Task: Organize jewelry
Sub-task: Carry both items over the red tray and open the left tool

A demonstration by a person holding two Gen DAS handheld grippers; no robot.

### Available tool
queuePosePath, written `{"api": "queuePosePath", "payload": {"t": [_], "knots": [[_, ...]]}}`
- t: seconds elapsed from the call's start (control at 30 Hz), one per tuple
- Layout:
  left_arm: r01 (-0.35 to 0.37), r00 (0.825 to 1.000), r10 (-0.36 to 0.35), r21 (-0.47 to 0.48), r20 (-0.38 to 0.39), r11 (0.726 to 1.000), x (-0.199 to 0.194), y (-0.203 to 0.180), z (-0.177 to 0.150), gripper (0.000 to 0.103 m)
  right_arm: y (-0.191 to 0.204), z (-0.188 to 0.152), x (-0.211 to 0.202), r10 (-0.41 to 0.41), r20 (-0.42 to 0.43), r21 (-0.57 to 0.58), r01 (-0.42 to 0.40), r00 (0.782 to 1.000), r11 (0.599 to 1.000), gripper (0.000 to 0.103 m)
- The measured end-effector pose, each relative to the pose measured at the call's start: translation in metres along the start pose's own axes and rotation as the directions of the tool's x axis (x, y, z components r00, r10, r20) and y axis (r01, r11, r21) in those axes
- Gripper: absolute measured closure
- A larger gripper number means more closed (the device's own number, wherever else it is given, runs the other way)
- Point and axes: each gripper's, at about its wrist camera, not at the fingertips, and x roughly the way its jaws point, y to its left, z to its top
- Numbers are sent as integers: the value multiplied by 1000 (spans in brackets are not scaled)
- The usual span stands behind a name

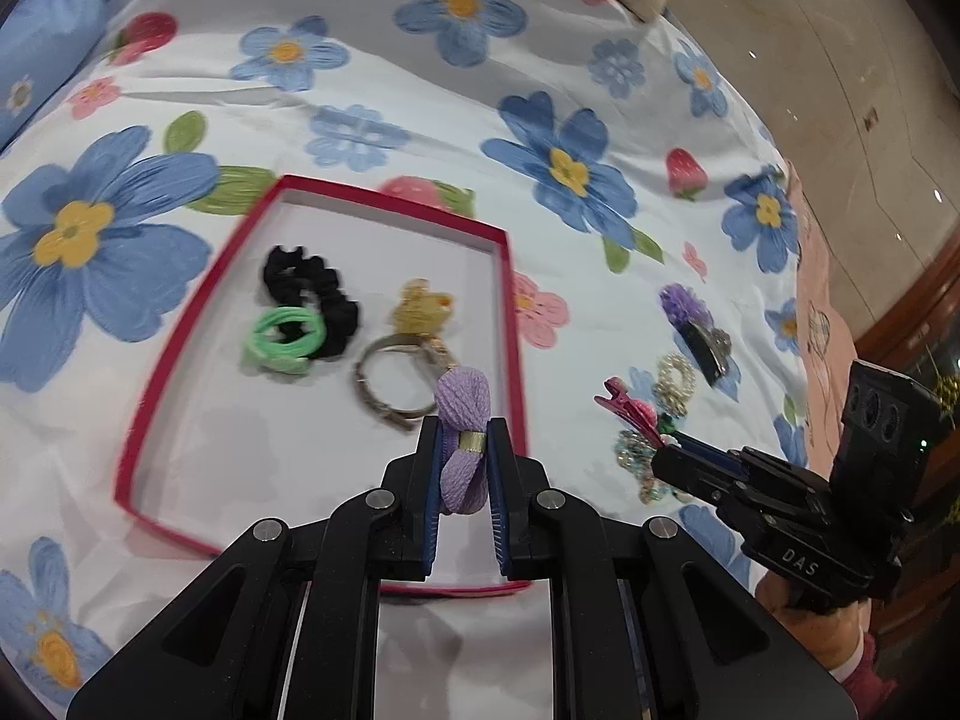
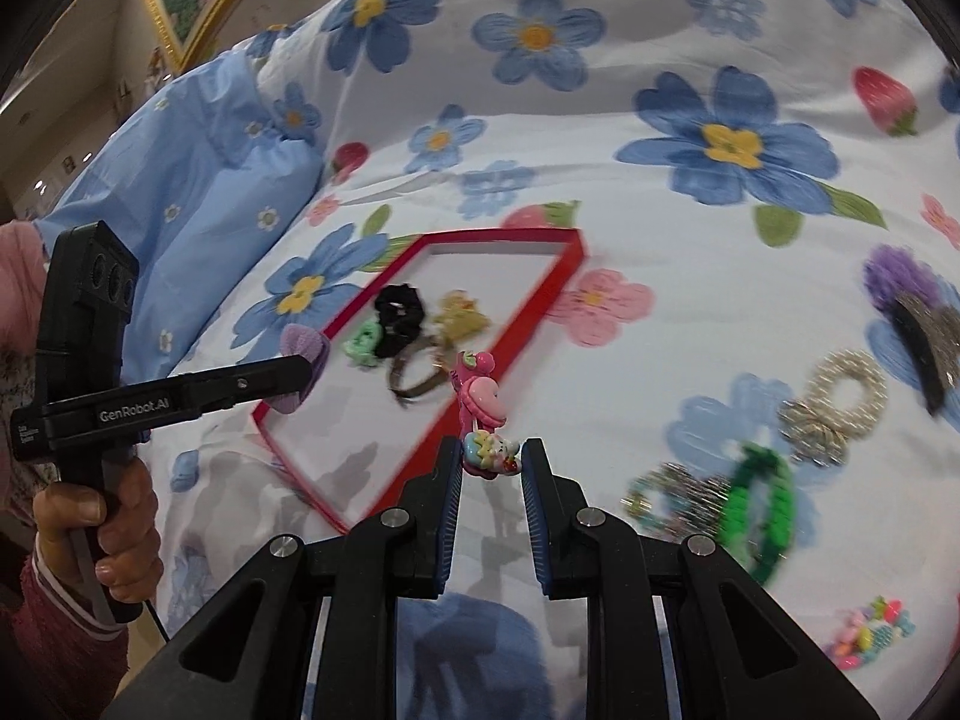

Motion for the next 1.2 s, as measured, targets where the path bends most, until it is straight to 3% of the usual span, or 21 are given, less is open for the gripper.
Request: {"api": "queuePosePath", "payload": {"t": [0.5, 1.2], "knots": [[-57, 998, 57, -83, -4, 995, -1, 58, 2, 91, 55, 17, 61, 66, -76, -77, -72, 995, 994, 83], [-101, 992, 91, -123, -88, 987, 45, 96, 3, 91, 69, 12, 124, 0, -246, -178, -45, 969, 983, 83]]}}
